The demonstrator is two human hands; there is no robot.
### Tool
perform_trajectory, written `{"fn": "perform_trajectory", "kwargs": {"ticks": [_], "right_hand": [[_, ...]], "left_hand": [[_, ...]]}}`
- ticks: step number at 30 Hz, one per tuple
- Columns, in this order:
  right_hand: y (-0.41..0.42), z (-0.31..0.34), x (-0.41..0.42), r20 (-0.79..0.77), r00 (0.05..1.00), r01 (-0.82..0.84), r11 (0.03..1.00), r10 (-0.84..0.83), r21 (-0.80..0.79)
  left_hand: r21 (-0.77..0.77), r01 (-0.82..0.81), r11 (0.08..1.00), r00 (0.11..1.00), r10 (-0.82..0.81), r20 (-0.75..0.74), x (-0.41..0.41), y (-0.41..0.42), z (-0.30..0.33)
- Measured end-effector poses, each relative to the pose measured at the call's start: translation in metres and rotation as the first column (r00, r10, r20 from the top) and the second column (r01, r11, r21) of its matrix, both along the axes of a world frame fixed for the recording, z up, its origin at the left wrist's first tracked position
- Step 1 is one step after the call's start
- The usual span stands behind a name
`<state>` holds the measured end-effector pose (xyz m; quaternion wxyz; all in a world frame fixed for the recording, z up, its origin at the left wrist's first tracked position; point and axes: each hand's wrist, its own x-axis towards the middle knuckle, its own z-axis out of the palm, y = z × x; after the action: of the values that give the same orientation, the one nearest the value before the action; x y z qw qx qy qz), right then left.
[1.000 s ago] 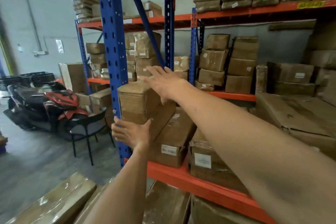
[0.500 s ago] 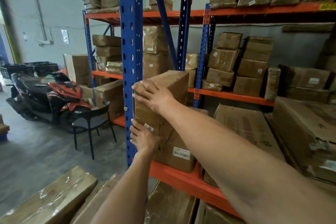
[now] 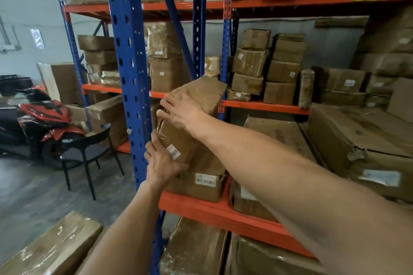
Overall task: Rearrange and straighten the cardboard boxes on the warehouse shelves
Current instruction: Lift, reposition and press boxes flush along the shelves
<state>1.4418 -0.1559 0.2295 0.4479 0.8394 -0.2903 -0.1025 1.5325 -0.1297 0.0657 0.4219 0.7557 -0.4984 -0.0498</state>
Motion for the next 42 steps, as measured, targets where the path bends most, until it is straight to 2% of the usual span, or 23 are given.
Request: {"fn": "perform_trajectory", "kwargs": {"ticks": [3,5,7,12,17,19,24,27,30,36,42], "right_hand": [[-0.005,0.011,-0.052,0.168,0.985,0.035,0.999,-0.031,-0.017],[-0.004,0.024,-0.098,0.345,0.934,0.095,0.996,-0.090,0.003],[-0.005,0.033,-0.141,0.456,0.879,0.163,0.987,-0.141,-0.009],[0.011,0.039,-0.229,0.560,0.805,0.297,0.950,-0.198,-0.090],[0.032,-0.004,-0.304,0.691,0.644,0.441,0.898,-0.329,0.016],[0.034,-0.032,-0.322,0.690,0.614,0.441,0.892,-0.383,0.104],[0.032,-0.100,-0.320,0.653,0.629,0.412,0.893,-0.421,0.180],[0.030,-0.108,-0.324,0.659,0.638,0.404,0.902,-0.399,0.156],[0.031,-0.105,-0.331,0.648,0.659,0.378,0.913,-0.382,0.155],[0.035,-0.104,-0.337,0.648,0.662,0.317,0.924,-0.376,0.213],[0.035,-0.107,-0.332,0.634,0.636,0.366,0.895,-0.440,0.254]], "left_hand": [[-0.001,0.033,0.999,0.966,-0.031,0.256,-0.011,-0.001,0.037],[-0.043,0.092,0.995,0.894,-0.063,0.444,-0.027,-0.007,0.072],[-0.065,0.145,0.987,0.811,-0.081,0.579,-0.054,-0.013,0.103],[-0.113,0.223,0.968,0.697,-0.077,0.712,-0.133,-0.017,0.140],[-0.015,0.263,0.965,0.501,-0.123,0.857,-0.204,-0.011,0.138],[0.056,0.237,0.970,0.447,-0.160,0.880,-0.225,-0.010,0.113],[0.187,0.196,0.963,0.420,-0.255,0.871,-0.218,-0.013,0.048],[0.212,0.240,0.948,0.411,-0.297,0.862,-0.213,-0.015,0.049],[0.294,0.268,0.918,0.360,-0.378,0.853,-0.209,-0.011,0.057],[0.279,0.212,0.936,0.438,-0.347,0.829,-0.219,-0.002,0.056],[0.291,0.216,0.932,0.474,-0.360,0.803,-0.220,-0.005,0.056]]}}
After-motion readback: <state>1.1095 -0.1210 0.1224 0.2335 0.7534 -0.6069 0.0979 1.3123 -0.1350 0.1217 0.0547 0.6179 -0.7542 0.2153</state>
